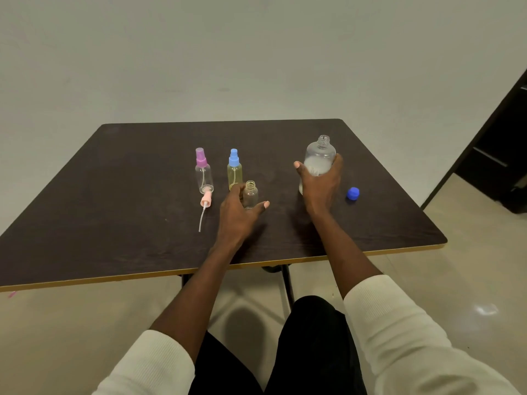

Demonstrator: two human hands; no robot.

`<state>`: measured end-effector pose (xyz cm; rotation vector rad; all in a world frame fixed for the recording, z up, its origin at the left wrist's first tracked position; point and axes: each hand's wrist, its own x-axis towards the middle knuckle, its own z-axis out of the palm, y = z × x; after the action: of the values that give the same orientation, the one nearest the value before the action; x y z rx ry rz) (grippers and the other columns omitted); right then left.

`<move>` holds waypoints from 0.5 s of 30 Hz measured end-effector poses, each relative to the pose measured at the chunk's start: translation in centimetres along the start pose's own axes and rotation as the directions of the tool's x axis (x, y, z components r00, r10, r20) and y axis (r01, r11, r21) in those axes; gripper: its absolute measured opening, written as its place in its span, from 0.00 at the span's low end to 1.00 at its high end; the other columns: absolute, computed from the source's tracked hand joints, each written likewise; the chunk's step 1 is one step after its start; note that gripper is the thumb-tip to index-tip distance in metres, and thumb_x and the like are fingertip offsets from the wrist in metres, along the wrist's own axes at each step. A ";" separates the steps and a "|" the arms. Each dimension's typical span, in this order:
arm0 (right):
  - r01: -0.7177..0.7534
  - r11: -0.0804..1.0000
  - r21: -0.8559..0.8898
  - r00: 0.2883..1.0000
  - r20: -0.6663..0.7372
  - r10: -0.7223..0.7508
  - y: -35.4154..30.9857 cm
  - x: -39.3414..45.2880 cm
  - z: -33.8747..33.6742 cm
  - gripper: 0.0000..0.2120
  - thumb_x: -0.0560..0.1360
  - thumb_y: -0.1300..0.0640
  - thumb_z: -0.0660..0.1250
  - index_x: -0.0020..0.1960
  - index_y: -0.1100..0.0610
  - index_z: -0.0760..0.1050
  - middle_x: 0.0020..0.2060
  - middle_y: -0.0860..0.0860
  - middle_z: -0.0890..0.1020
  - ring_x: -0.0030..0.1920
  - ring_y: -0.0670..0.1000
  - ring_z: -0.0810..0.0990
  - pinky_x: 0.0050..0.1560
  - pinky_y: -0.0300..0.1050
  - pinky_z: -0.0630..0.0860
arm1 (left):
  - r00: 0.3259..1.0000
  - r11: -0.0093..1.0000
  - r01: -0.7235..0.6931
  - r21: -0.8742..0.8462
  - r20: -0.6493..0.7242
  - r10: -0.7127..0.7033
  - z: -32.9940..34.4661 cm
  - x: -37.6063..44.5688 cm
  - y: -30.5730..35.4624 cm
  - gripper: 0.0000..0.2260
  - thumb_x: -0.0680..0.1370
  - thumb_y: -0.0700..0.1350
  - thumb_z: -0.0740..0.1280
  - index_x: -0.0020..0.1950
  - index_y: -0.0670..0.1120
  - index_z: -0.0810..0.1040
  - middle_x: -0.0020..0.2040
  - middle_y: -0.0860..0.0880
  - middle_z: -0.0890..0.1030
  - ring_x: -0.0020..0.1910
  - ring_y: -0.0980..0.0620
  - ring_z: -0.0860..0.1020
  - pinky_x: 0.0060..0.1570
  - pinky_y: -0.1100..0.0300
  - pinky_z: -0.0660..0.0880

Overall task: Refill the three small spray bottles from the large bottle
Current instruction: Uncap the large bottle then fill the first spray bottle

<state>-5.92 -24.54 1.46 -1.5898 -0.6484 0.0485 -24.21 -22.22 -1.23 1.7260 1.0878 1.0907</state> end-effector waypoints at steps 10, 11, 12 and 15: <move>0.033 0.999 0.031 0.995 0.090 -0.035 -2.3 -0.7 -0.9 0.29 0.64 0.57 0.78 0.62 0.53 0.71 0.54 0.48 0.77 0.53 0.47 0.76 0.52 0.40 0.74 | 1.000 0.999 -0.019 0.033 -0.018 0.019 -0.2 -0.2 0.0 0.12 0.74 0.48 0.76 0.53 0.49 0.78 0.49 0.52 0.83 0.49 0.53 0.81 0.52 0.52 0.80; 0.040 0.998 0.038 0.991 0.130 -0.045 -2.5 -0.9 -0.9 0.28 0.64 0.58 0.78 0.61 0.54 0.72 0.54 0.48 0.78 0.53 0.48 0.77 0.53 0.42 0.75 | 1.000 0.999 -0.019 0.030 -0.022 0.020 -0.2 -0.2 0.0 0.11 0.74 0.47 0.76 0.53 0.49 0.78 0.49 0.52 0.83 0.49 0.53 0.81 0.53 0.51 0.80; 0.047 0.998 0.041 0.982 0.182 -0.053 -2.8 -1.2 -1.0 0.28 0.64 0.59 0.78 0.61 0.54 0.72 0.54 0.48 0.78 0.53 0.48 0.77 0.53 0.40 0.75 | 0.999 1.000 -0.018 0.024 -0.026 0.019 -0.2 -0.3 0.0 0.12 0.74 0.47 0.76 0.54 0.49 0.78 0.49 0.52 0.83 0.50 0.53 0.81 0.53 0.51 0.80; 0.106 0.994 0.023 0.936 0.335 -0.107 -3.4 -2.0 -1.3 0.28 0.63 0.59 0.79 0.60 0.52 0.73 0.53 0.47 0.77 0.52 0.47 0.76 0.47 0.34 0.72 | 0.999 1.000 0.000 -0.010 -0.045 0.000 -0.4 -0.4 0.1 0.19 0.73 0.46 0.76 0.62 0.48 0.76 0.55 0.50 0.83 0.54 0.52 0.81 0.56 0.52 0.79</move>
<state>-8.37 -26.60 4.15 -1.5524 -0.9988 0.2450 -24.64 -22.55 -1.14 1.7008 1.1080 1.1376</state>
